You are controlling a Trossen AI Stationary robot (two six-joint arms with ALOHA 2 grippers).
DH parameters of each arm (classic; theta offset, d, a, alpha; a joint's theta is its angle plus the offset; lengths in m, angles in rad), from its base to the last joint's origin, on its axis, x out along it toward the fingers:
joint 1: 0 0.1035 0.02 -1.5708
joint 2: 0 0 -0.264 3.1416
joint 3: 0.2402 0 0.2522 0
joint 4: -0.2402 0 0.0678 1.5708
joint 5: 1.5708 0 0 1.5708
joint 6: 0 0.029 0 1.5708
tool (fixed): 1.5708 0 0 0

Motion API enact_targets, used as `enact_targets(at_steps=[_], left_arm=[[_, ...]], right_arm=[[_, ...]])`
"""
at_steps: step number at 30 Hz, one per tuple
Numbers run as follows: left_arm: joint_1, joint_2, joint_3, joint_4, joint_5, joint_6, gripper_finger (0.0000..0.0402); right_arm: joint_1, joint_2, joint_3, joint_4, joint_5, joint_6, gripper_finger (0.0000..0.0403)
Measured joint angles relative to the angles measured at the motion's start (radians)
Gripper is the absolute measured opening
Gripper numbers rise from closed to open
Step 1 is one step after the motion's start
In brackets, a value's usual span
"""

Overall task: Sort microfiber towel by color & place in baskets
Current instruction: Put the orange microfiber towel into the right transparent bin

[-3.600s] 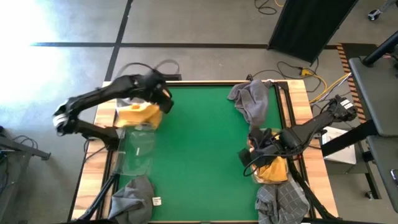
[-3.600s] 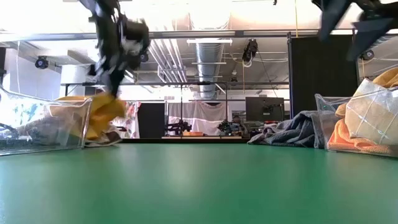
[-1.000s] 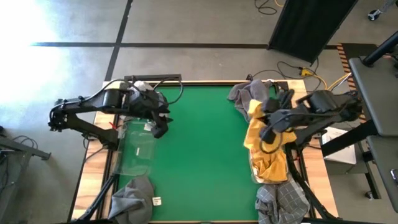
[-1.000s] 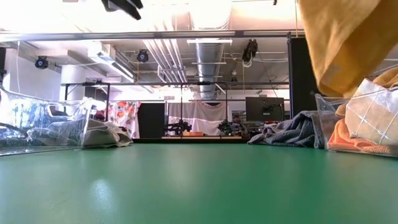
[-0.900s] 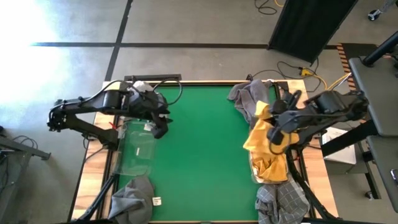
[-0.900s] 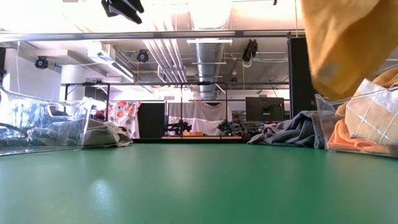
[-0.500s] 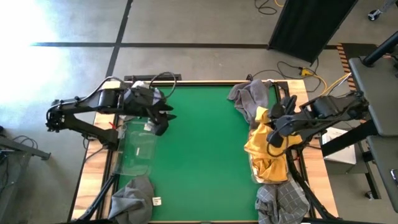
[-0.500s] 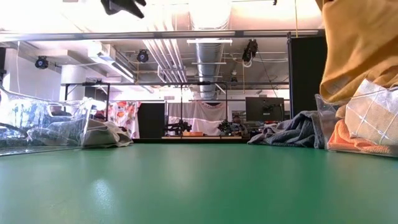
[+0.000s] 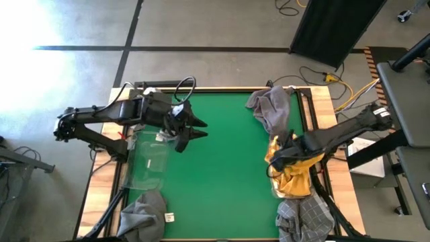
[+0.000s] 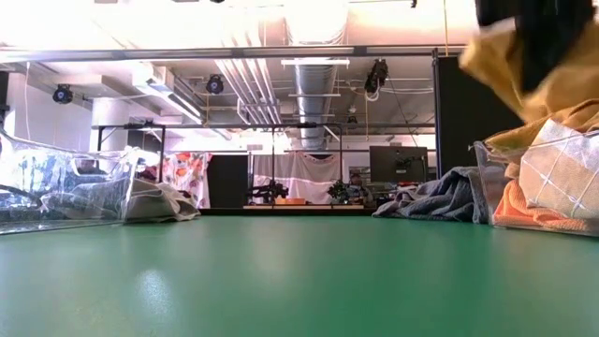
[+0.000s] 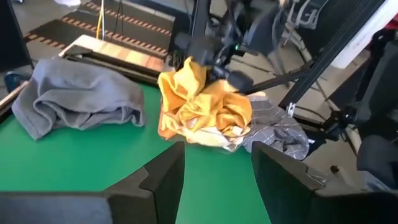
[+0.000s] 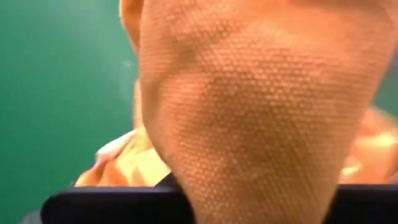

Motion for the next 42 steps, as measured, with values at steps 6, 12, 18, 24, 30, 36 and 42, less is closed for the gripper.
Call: enact_targets(at_steps=[6,12,18,24,30,36,42], left_arm=[[0.000,0.009,0.000,-0.014,0.002,0.000,0.0171],[0.000,0.009,0.000,-0.016,0.002,0.016,0.0171],[0.000,0.009,0.001,-0.021,0.001,0.019,0.0171],[0.000,0.008,0.001,-0.054,0.001,0.019,0.0171],[0.000,0.008,0.001,-0.052,0.000,0.040,0.0171],[-0.001,0.008,0.001,-0.053,-0.001,0.039,0.0171],[-0.006,0.009,0.001,-0.070,0.000,0.036,0.0170]], right_arm=[[0.000,0.073,-0.221,0.123,-0.083,0.556,0.0013],[-0.009,0.153,-0.305,0.327,-0.131,0.676,0.0034],[-0.012,0.185,-0.251,0.336,-0.157,0.589,0.0131],[-0.012,0.132,-0.050,0.067,-0.119,0.572,0.0229],[0.000,0.079,0.142,-0.158,-0.180,0.455,0.0294],[0.077,0.078,0.135,-0.135,-0.253,0.306,0.0314],[0.149,0.151,0.100,-0.297,-0.246,0.233,0.0293]])
